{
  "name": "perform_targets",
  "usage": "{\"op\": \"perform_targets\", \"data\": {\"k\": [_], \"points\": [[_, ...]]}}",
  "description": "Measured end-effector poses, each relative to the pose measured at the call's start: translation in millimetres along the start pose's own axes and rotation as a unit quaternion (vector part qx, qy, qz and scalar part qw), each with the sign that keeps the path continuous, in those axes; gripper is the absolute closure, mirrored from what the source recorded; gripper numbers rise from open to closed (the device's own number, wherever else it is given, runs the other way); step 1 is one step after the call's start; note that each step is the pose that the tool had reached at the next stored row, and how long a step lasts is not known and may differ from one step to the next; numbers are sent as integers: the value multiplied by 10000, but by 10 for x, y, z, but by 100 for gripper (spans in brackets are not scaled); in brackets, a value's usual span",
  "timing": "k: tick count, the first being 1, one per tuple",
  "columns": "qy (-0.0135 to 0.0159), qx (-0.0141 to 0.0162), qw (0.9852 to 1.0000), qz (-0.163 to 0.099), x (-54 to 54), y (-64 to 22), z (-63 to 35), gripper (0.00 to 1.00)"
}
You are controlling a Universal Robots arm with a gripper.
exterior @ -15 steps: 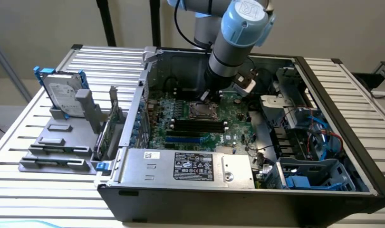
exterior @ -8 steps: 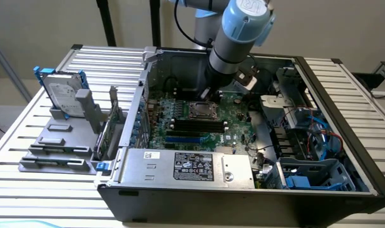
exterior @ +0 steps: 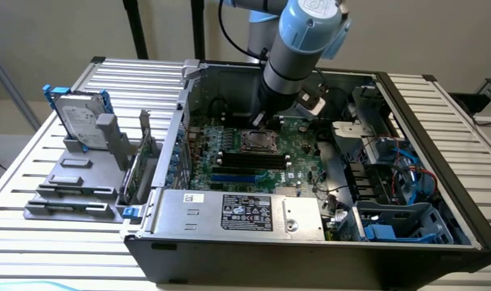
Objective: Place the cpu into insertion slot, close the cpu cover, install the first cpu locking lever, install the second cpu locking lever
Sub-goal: 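Install the first cpu locking lever, then install the second cpu locking lever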
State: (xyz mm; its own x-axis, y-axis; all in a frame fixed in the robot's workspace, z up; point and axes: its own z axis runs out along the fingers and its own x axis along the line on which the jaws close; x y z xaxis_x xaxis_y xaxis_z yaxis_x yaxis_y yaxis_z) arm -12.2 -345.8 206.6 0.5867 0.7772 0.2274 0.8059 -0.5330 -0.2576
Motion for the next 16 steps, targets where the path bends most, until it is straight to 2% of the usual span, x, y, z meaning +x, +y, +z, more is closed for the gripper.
{"op": "perform_targets", "data": {"k": [16], "points": [[-1,2,10000,1,-21,12,-12,89]]}}
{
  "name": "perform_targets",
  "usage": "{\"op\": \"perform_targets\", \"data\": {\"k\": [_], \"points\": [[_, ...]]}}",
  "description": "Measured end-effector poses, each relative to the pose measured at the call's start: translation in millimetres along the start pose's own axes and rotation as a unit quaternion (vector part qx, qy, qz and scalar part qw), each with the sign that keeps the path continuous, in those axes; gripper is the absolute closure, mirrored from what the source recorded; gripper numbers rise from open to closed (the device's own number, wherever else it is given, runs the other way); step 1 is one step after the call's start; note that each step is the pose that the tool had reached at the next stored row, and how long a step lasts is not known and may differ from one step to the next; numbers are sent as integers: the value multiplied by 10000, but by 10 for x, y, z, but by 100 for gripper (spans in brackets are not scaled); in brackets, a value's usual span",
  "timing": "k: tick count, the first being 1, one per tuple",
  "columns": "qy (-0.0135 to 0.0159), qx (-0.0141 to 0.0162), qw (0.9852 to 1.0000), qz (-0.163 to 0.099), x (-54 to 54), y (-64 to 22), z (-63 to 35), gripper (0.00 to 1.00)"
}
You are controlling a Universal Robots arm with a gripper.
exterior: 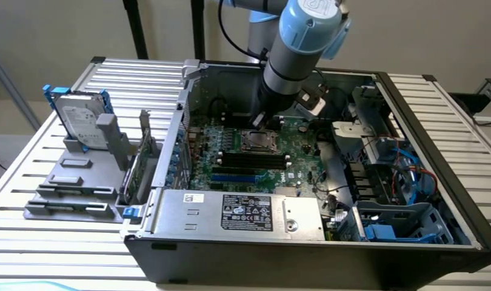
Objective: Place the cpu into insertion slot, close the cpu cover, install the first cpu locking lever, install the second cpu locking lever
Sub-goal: 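Install the second cpu locking lever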
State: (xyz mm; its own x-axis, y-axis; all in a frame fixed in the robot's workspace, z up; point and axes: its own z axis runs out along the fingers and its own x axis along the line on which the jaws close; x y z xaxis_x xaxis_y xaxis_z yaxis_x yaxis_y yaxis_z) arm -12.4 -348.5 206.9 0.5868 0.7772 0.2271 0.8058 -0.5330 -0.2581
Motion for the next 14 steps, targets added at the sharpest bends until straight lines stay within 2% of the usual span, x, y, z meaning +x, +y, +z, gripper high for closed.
{"op": "perform_targets", "data": {"k": [7,11,14], "points": [[-38,-27,10000,3,-91,4,-43,89],[-45,-33,10000,4,-174,-43,-70,89],[-45,-32,10000,4,-227,-58,-128,89]]}}
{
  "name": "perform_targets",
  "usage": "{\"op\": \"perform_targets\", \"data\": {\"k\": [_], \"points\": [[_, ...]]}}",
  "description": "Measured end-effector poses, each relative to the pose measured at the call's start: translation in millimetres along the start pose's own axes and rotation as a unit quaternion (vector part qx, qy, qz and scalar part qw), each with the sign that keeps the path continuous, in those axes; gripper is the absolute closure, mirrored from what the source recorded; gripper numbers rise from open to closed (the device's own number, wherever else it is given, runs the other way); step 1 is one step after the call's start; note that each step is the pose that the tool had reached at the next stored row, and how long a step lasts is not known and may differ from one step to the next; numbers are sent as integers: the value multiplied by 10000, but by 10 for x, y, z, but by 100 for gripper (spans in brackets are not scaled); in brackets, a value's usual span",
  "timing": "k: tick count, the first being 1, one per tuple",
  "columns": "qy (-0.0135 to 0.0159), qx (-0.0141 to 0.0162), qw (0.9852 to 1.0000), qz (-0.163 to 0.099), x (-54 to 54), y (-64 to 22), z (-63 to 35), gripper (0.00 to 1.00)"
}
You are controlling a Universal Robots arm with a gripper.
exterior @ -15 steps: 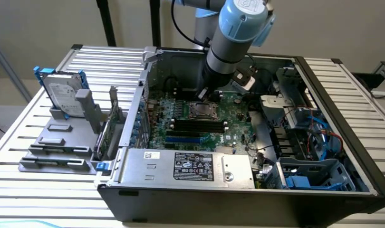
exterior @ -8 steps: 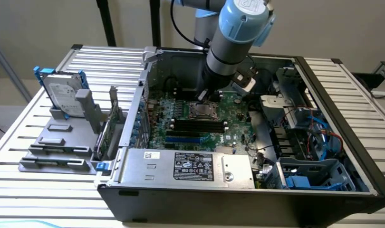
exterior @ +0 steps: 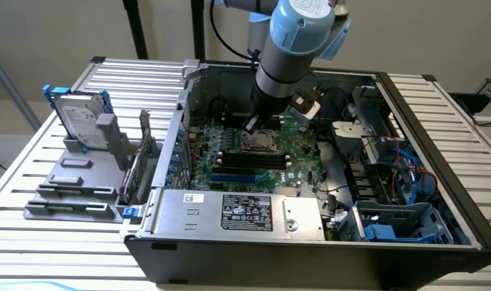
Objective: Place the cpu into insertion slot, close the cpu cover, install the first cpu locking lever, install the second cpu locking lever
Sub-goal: 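Install the second cpu locking lever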
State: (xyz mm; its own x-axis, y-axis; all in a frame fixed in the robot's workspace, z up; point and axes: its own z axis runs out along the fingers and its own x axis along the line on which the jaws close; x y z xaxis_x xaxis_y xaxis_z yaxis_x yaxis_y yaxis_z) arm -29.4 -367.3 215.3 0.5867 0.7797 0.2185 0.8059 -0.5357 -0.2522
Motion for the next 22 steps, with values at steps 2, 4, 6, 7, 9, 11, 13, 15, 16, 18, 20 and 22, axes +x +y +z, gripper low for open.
{"op": "perform_targets", "data": {"k": [2,4,6,7,9,11,13,15,16,18,20,22], "points": [[0,0,10000,0,-32,-2,-61,89],[0,0,10000,1,-63,-4,-117,89],[0,0,10000,1,-96,-5,-169,89],[-2,-1,10000,1,-114,-5,-192,89],[-3,-2,10000,1,-147,-8,-232,89],[-8,-6,10000,1,-186,-12,-269,89],[-22,-17,10000,2,-218,-14,-293,89],[-46,-35,10000,4,-245,-13,-312,89],[-59,-46,10000,6,-260,-13,-321,89],[-85,-65,9999,8,-286,-11,-339,89],[-111,-84,9999,11,-312,-9,-356,89],[-136,-103,9999,13,-338,-7,-374,89]]}}
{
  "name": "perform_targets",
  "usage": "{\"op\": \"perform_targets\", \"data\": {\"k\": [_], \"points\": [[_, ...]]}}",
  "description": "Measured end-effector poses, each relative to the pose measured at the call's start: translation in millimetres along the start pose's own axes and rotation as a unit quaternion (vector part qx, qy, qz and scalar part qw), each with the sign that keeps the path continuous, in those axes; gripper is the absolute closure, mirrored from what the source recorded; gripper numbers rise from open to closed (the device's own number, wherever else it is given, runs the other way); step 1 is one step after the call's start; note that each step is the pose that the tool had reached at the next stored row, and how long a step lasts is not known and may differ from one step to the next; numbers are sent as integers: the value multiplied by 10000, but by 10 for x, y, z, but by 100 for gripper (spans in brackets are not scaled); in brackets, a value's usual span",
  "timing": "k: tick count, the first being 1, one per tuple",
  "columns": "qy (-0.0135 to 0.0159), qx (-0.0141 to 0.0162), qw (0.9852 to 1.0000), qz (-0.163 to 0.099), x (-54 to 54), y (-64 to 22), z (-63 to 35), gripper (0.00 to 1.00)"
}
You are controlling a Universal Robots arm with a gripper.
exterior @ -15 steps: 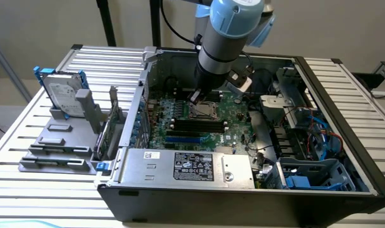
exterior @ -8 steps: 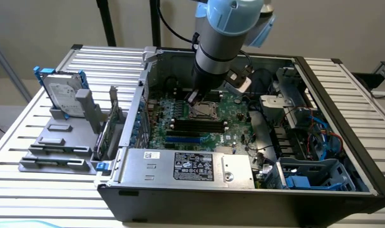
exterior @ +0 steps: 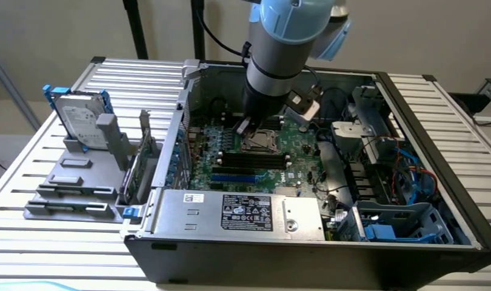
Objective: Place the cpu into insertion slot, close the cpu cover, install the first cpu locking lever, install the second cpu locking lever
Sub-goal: 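Install the second cpu locking lever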
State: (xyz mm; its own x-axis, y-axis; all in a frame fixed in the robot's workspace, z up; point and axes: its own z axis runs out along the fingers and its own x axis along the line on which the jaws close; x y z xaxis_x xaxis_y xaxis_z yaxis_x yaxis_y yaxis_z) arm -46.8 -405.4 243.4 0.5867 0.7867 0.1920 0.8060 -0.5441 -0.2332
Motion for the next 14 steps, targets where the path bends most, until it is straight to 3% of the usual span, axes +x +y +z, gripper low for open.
{"op": "perform_targets", "data": {"k": [4,7,14], "points": [[-32,-23,10000,3,-56,5,-42,89],[-31,-23,10000,3,-113,18,-58,89],[-29,-22,10000,3,-131,10,-39,89]]}}
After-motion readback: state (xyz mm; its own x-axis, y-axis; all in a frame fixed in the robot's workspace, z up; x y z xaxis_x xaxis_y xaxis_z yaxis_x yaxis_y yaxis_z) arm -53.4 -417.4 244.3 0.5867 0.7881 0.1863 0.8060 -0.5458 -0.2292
